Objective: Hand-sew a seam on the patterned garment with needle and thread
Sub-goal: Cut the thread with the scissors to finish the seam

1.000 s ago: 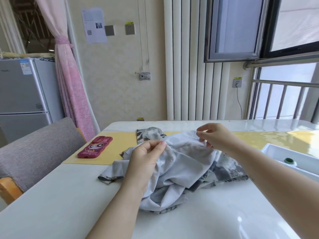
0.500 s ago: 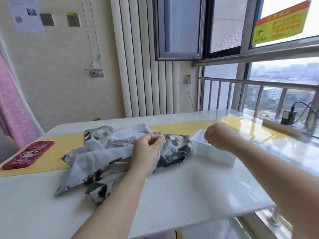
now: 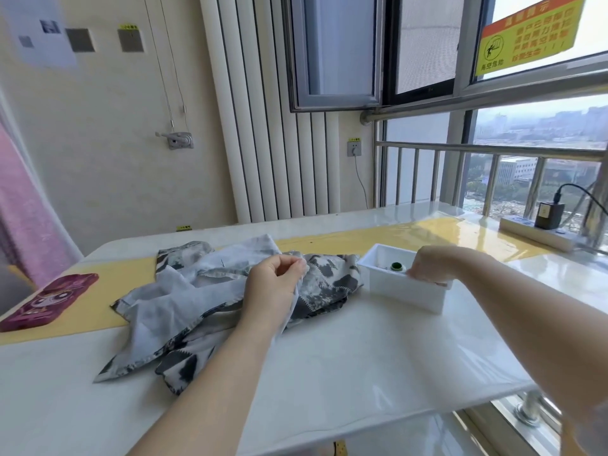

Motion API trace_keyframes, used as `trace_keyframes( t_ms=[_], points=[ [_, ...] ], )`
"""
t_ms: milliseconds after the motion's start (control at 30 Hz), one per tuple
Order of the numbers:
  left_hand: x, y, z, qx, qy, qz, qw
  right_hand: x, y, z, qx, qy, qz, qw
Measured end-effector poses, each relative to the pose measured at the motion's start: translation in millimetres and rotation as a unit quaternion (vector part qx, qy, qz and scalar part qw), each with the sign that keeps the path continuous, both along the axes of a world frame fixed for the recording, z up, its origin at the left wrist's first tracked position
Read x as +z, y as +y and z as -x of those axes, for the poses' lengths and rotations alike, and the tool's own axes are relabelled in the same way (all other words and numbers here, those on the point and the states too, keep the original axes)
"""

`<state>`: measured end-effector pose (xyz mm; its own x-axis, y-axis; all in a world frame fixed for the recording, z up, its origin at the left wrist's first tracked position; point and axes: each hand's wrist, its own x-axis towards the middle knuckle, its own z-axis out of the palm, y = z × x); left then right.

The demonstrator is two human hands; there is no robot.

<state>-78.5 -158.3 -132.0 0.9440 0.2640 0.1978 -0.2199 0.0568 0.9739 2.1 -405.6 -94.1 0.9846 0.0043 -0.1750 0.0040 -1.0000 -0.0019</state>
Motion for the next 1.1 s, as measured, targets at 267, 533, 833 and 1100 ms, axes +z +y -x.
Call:
trace_keyframes(
  t_ms=[267,533,833,1100],
  points=[
    [5.2,-0.8,4.5,-0.028,0.008,0.055,0.998,-7.2,20.9,9.0,-0.002,0.056,-0.176,0.983],
    [9.9,3.0,10.4,-0.006,0.0,0.019,1.0,-4.2,18.4,-5.9,0.016,-0.045,-0.078,0.996],
    [10.0,3.8,9.2,0.016,0.016,-0.037,0.999,-21.0,32.0,-1.3,-0.006,-0.014,0.043,0.999],
    [13.4,11.7,11.9,-0.003,0.035,0.016,0.999,4.2,35.0,12.7,-0.002,-0.024,0.023,0.999]
  ],
)
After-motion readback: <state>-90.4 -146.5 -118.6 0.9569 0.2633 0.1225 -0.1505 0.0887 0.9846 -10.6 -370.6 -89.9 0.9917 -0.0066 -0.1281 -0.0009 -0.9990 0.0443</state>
